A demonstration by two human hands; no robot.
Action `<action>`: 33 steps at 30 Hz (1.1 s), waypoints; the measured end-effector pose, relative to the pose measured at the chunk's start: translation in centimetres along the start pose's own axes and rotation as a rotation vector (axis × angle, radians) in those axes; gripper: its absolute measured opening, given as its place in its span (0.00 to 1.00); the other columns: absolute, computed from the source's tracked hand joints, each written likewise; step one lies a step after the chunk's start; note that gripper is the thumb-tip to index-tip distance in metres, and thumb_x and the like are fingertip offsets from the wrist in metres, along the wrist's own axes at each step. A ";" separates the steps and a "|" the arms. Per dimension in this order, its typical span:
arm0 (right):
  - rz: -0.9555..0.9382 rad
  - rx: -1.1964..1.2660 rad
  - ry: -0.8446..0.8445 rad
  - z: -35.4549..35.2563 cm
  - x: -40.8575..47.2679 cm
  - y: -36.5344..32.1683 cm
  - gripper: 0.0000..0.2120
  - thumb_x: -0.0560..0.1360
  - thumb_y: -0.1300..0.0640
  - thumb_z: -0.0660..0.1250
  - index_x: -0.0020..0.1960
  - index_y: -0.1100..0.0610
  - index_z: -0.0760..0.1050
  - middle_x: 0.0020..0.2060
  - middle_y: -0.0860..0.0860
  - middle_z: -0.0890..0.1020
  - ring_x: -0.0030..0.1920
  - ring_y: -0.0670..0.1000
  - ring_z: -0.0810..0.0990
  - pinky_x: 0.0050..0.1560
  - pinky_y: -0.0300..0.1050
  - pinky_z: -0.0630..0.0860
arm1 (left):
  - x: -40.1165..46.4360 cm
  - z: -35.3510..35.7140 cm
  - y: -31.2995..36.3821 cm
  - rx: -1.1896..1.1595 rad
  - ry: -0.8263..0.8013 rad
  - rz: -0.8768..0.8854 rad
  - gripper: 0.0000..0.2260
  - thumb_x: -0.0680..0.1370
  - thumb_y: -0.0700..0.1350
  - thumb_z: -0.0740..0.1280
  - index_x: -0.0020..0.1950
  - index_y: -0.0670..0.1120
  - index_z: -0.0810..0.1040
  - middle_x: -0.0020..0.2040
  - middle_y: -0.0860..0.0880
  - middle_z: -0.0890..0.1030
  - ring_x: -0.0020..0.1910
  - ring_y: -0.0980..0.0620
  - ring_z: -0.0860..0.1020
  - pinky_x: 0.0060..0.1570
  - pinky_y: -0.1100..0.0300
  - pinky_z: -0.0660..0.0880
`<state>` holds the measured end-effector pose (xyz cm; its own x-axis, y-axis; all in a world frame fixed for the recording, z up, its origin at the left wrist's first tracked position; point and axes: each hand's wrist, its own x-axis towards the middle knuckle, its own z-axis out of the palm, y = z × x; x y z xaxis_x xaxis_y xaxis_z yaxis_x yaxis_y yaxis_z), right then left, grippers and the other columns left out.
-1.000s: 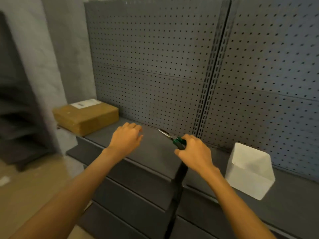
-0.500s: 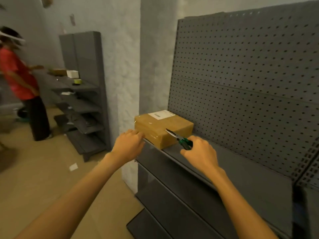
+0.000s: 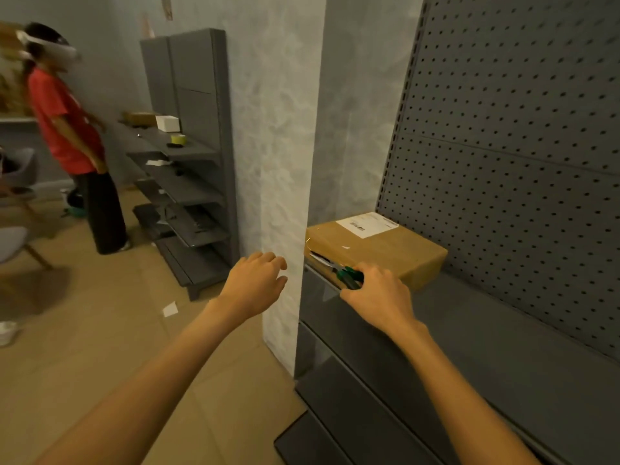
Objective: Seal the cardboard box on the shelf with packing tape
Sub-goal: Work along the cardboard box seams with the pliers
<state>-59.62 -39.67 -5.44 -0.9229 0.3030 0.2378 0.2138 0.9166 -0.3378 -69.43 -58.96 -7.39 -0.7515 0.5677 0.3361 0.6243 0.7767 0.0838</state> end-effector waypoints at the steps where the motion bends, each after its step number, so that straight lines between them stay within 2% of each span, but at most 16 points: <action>1: -0.002 0.003 0.001 0.3 1.3 0.1 0.20 0.73 0.45 0.66 0.61 0.53 0.72 0.55 0.51 0.77 0.53 0.54 0.76 0.45 0.48 0.74 | 1.2 0.3 -0.5 0.003 0.002 0.007 0.15 0.81 0.51 0.57 0.65 0.48 0.72 0.62 0.49 0.76 0.61 0.49 0.72 0.58 0.55 0.69; 4: 0.006 0.059 0.020 1.1 5.6 0.6 0.18 0.73 0.48 0.66 0.61 0.53 0.72 0.54 0.51 0.78 0.50 0.53 0.77 0.48 0.51 0.77 | 5.6 1.1 -1.7 0.017 0.015 0.024 0.15 0.81 0.51 0.57 0.65 0.48 0.72 0.63 0.50 0.75 0.61 0.49 0.72 0.58 0.56 0.68; 8: 0.049 0.131 0.084 1.2 11.2 1.3 0.18 0.72 0.49 0.68 0.59 0.53 0.73 0.52 0.51 0.77 0.47 0.52 0.77 0.45 0.52 0.80 | 12.2 1.4 -2.6 0.024 0.029 0.062 0.15 0.81 0.51 0.58 0.65 0.49 0.73 0.63 0.49 0.75 0.62 0.49 0.72 0.60 0.55 0.69; 13: 0.077 0.169 0.200 1.1 16.1 2.9 0.18 0.71 0.50 0.69 0.59 0.53 0.75 0.53 0.51 0.78 0.50 0.52 0.76 0.47 0.51 0.78 | 18.5 2.5 -3.0 0.005 0.083 0.115 0.14 0.81 0.50 0.58 0.62 0.48 0.74 0.60 0.49 0.77 0.59 0.47 0.74 0.57 0.53 0.72; 18: 0.139 0.082 0.225 1.7 18.4 3.9 0.21 0.72 0.49 0.69 0.63 0.52 0.73 0.57 0.50 0.78 0.53 0.53 0.77 0.48 0.50 0.78 | 22.3 4.8 -3.1 0.069 0.072 0.219 0.12 0.81 0.48 0.57 0.58 0.45 0.75 0.57 0.47 0.77 0.56 0.45 0.74 0.55 0.52 0.72; 20: 0.186 0.035 0.224 1.9 19.0 4.3 0.22 0.72 0.47 0.69 0.64 0.52 0.72 0.57 0.50 0.78 0.54 0.53 0.77 0.48 0.49 0.78 | 23.9 5.2 -3.0 0.087 0.118 0.298 0.09 0.79 0.45 0.61 0.52 0.42 0.77 0.50 0.44 0.79 0.50 0.42 0.76 0.49 0.50 0.72; 22: 0.241 -0.020 0.247 2.1 19.4 4.6 0.22 0.72 0.46 0.69 0.63 0.52 0.72 0.56 0.50 0.78 0.53 0.52 0.77 0.45 0.46 0.76 | 25.7 5.6 -2.7 0.116 0.133 0.391 0.04 0.74 0.42 0.68 0.42 0.41 0.77 0.40 0.43 0.80 0.40 0.40 0.78 0.39 0.51 0.74; 25: 0.360 -0.077 0.298 2.0 19.4 4.9 0.20 0.72 0.47 0.68 0.61 0.53 0.73 0.55 0.50 0.78 0.51 0.52 0.77 0.41 0.43 0.74 | 28.7 6.7 -2.2 0.104 0.192 0.512 0.04 0.67 0.40 0.72 0.37 0.42 0.78 0.34 0.44 0.79 0.34 0.42 0.77 0.31 0.53 0.74; 27: 0.447 -0.123 0.326 1.8 19.0 4.8 0.18 0.73 0.47 0.67 0.60 0.52 0.73 0.54 0.50 0.78 0.50 0.52 0.77 0.39 0.44 0.72 | 30.1 7.5 -1.6 0.076 0.183 0.602 0.07 0.64 0.40 0.75 0.37 0.43 0.79 0.34 0.45 0.79 0.34 0.43 0.78 0.31 0.54 0.74; 29: 0.523 -0.154 0.360 1.6 18.4 4.4 0.17 0.73 0.46 0.66 0.58 0.52 0.74 0.52 0.50 0.79 0.48 0.52 0.77 0.39 0.45 0.72 | 31.0 8.0 -1.1 0.053 0.139 0.684 0.07 0.66 0.42 0.74 0.42 0.43 0.80 0.38 0.46 0.80 0.39 0.44 0.79 0.36 0.53 0.75; 31: 0.594 -0.181 0.387 1.6 17.6 3.6 0.17 0.73 0.46 0.65 0.58 0.53 0.74 0.51 0.52 0.79 0.48 0.54 0.78 0.44 0.48 0.76 | 31.3 8.4 -0.5 -0.014 0.123 0.769 0.08 0.74 0.43 0.68 0.50 0.42 0.79 0.47 0.44 0.81 0.48 0.43 0.77 0.45 0.51 0.73; 33: 0.671 -0.202 0.406 1.7 16.1 2.6 0.18 0.72 0.48 0.66 0.59 0.53 0.74 0.52 0.52 0.79 0.49 0.55 0.78 0.45 0.49 0.77 | 31.3 9.0 0.4 -0.085 0.129 0.844 0.11 0.78 0.45 0.62 0.58 0.42 0.76 0.56 0.44 0.78 0.56 0.43 0.74 0.53 0.52 0.70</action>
<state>-74.49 -32.86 -4.05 -0.3973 0.8407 0.3679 0.7703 0.5234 -0.3642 -94.64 -38.45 -5.23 -0.0008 0.9068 0.4215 0.9814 0.0817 -0.1740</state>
